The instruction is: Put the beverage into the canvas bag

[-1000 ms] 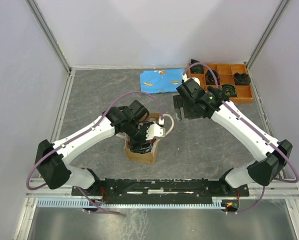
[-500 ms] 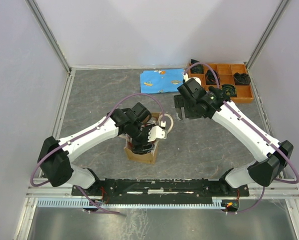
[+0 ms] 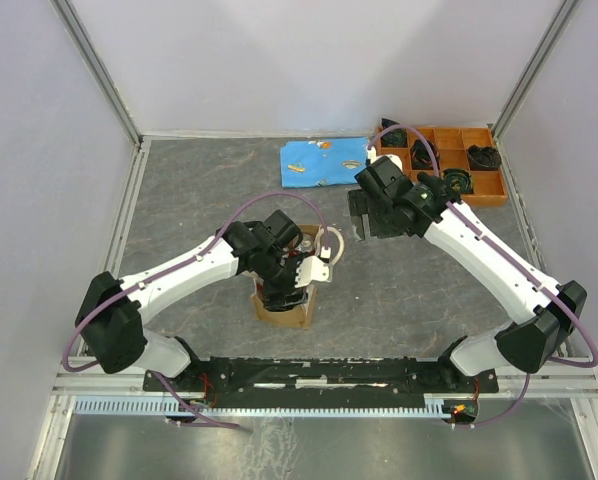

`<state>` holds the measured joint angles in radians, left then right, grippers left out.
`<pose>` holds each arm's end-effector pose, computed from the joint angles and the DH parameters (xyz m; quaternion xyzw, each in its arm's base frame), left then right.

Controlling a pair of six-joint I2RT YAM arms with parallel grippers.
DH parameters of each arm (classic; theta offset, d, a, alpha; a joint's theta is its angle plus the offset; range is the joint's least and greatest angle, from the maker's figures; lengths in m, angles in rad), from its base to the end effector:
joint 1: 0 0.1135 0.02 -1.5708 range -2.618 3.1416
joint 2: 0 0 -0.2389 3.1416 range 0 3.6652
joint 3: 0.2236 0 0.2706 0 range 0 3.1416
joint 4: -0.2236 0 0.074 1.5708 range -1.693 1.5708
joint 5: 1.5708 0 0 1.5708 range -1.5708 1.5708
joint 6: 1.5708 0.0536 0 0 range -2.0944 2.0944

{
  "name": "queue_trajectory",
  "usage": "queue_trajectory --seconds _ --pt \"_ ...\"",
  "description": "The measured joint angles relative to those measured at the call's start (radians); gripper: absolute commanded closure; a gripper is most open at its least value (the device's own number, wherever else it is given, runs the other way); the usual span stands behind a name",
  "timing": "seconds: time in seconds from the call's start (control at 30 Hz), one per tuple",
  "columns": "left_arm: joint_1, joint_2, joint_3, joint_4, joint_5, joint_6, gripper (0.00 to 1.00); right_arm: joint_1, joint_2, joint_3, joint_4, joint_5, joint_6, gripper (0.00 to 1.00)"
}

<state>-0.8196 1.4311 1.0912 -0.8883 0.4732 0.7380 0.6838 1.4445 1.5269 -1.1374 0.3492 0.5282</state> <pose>0.1844 -0.2333 0.2040 0.7013 0.6537 -0.2375 0.1562 0.2513 0.1812 0.3238 -0.0298 0.9528 0.0050 0.3021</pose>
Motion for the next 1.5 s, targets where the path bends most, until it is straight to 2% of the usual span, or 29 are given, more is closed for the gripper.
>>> queue_trajectory --seconds 0.03,0.07,0.17,0.63,0.87,1.07,1.17,1.3,1.5 --pt "0.000 0.000 0.000 0.000 -0.001 0.000 0.13 0.000 0.000 0.000 0.000 0.000 0.000 0.01" --pt "0.000 0.000 0.000 0.001 -0.002 0.000 0.10 0.000 0.000 0.000 0.000 0.000 0.000 0.01" --pt "-0.001 0.000 0.002 -0.001 0.001 -0.002 0.07 0.000 0.000 0.000 0.000 0.000 0.002 0.01" --pt "-0.001 -0.014 0.047 -0.031 -0.003 -0.020 0.04 -0.002 0.000 0.000 0.001 -0.002 0.003 0.01" --pt "-0.002 -0.095 0.139 -0.076 0.001 -0.043 0.04 -0.002 0.000 0.000 0.012 -0.028 0.000 0.01" --pt "-0.003 -0.150 0.140 -0.111 -0.006 -0.092 0.04 -0.002 0.000 0.000 0.055 -0.092 -0.008 0.01" --pt "0.002 -0.187 0.132 -0.104 -0.031 -0.134 0.00 -0.002 -0.002 0.000 0.080 -0.115 -0.007 0.01" --pt "0.076 -0.252 0.108 -0.079 -0.037 -0.212 0.01 -0.003 -0.029 -0.008 0.123 -0.152 -0.008 0.01" --pt "0.345 -0.288 0.090 0.002 -0.015 -0.343 0.00 -0.003 -0.064 -0.015 0.163 -0.208 -0.009 0.01"
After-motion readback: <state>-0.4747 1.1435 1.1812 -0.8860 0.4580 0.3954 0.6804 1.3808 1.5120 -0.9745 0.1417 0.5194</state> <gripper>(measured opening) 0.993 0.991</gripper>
